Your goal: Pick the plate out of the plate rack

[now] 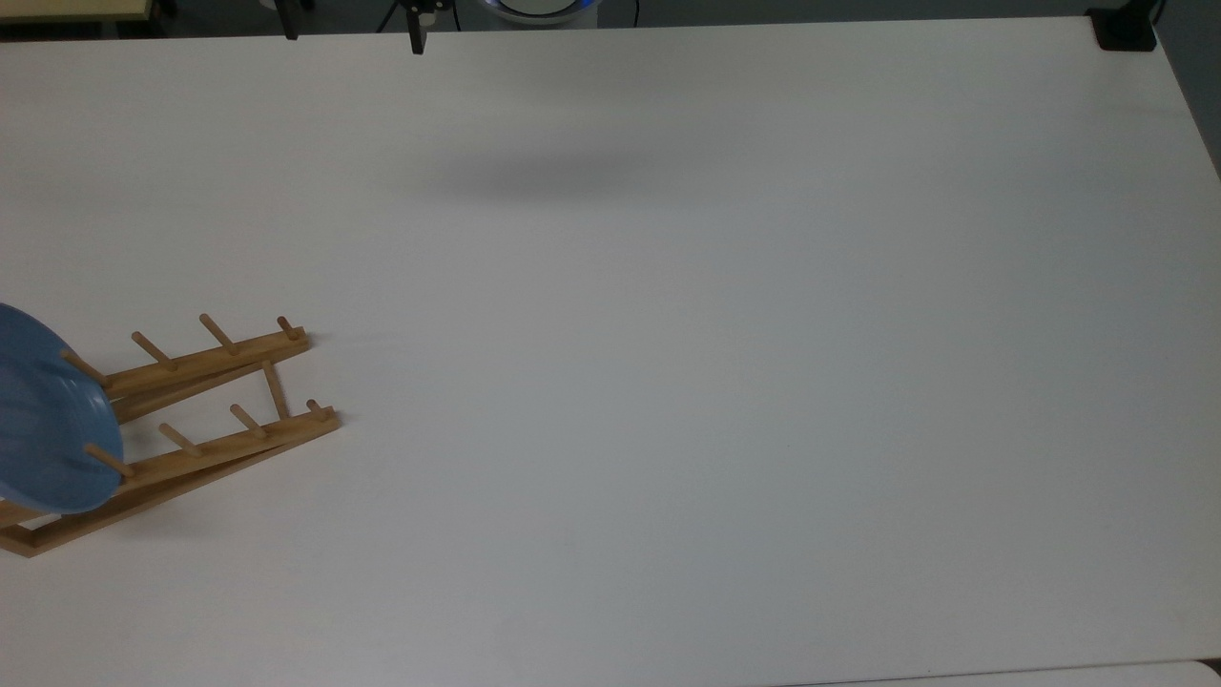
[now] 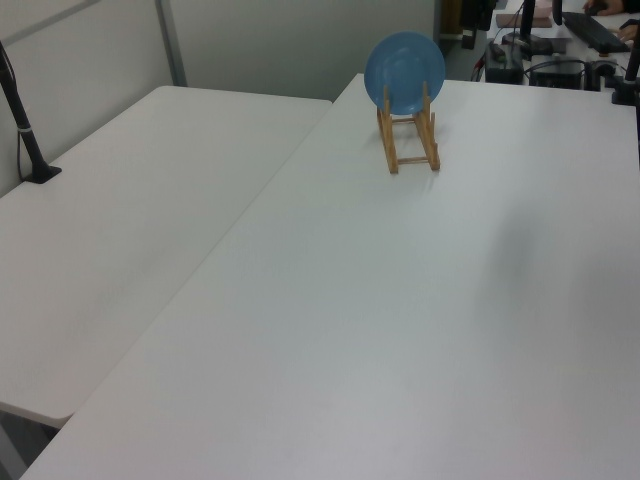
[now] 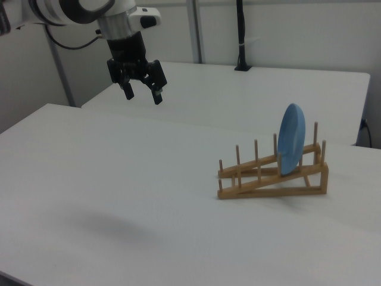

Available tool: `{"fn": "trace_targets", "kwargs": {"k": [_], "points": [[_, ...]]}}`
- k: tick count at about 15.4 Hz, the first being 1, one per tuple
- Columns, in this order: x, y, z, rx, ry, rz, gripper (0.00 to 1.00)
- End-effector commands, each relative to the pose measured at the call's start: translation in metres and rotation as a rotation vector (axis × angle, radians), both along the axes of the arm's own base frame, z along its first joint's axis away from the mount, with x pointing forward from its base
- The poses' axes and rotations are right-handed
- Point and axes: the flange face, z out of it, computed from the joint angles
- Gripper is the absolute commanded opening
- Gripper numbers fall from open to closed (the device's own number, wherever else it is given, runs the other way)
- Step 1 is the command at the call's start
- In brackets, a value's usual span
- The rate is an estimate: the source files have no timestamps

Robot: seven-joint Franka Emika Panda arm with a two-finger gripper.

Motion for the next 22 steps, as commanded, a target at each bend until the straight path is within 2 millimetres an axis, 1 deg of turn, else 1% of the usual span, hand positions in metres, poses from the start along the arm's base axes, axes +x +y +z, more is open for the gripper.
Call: {"fn": "trace_targets", "kwargs": {"k": [1, 7, 16, 17, 19, 22], "points": [[-0.007, -0.002, 0.002, 0.025, -0.013, 0.001, 1.0], [-0.007, -0.006, 0.003, 0.023, -0.015, -0.005, 1.0], [-0.009, -0.021, 0.004, 0.021, -0.016, -0.021, 1.0], [-0.008, -0.025, 0.003, 0.012, -0.013, -0.022, 1.0], [-0.007, -0.039, -0.003, 0.001, -0.009, -0.036, 1.0], [-0.004, -0.05, -0.005, -0.06, -0.004, 0.042, 1.0]]}}
